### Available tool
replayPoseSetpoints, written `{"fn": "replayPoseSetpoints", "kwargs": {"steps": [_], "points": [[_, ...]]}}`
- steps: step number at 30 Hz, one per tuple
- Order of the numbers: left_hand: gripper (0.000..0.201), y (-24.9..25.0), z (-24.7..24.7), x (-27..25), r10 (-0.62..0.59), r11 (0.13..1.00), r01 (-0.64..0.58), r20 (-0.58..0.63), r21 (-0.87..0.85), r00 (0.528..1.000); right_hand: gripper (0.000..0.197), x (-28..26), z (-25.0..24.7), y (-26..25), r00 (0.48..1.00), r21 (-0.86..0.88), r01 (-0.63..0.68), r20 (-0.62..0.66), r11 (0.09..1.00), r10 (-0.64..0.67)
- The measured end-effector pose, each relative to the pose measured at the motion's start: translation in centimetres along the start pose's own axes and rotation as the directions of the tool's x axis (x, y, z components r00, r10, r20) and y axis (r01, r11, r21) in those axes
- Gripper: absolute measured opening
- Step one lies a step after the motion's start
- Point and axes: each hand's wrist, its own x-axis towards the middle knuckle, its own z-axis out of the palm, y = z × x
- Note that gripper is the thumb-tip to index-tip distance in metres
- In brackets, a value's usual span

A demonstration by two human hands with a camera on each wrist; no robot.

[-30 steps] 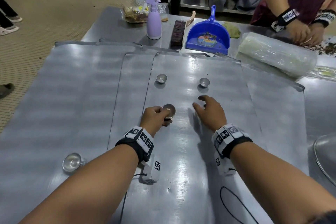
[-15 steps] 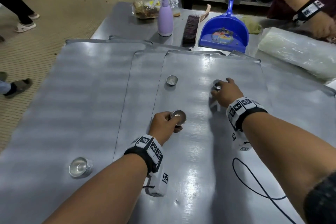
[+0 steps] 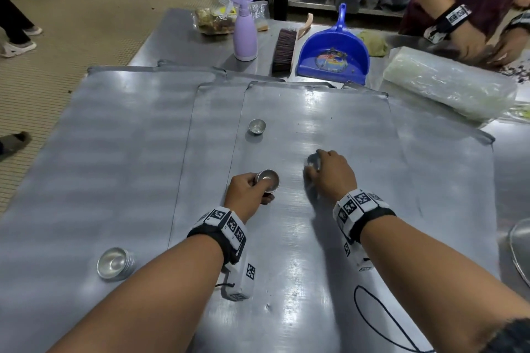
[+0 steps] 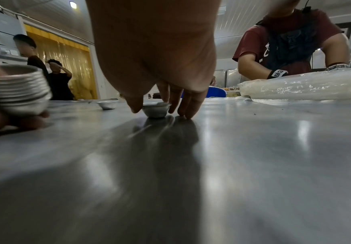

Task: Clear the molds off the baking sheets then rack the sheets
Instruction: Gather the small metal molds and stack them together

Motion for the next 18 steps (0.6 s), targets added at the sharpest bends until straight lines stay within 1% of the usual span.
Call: {"fn": "replayPoseSetpoints", "kwargs": {"steps": [2,5,9,12,15,18], "points": [[0.008,0.1,0.0,0.0,0.008,1.0,-0.008,0.001,0.004,1.0,0.038,-1.7,0.5,-0.2,1.0,0.012,0.007,0.007,1.0,-0.007],[0.009,0.3,0.0,-0.2,0.022,1.0,-0.022,-0.001,0.011,1.0,0.046,-3.9,0.8,-0.5,1.0,0.087,-0.013,0.017,0.996,0.011],[0.007,0.6,0.1,-0.7,0.037,0.999,-0.037,-0.01,0.019,0.999,0.045,-6.2,0.4,-0.8,1.0,0.223,-0.001,-0.026,0.975,0.007],[0.009,0.6,0.3,-1.0,0.038,0.999,-0.039,-0.024,-0.001,0.999,0.043,-7.9,-0.2,-1.4,0.997,0.316,0.044,-0.076,0.948,-0.021],[0.024,0.8,0.3,-1.6,0.037,0.998,-0.038,-0.015,-0.052,0.999,0.049,-9.2,-0.7,-2.2,0.988,0.384,0.118,-0.138,0.916,-0.069],[0.034,1.2,0.3,-2.8,-0.002,0.99,-0.001,-0.017,-0.144,1.0,0.052,-9.7,-1.1,-3.9,0.979,0.402,0.183,-0.153,0.897,-0.131]]}}
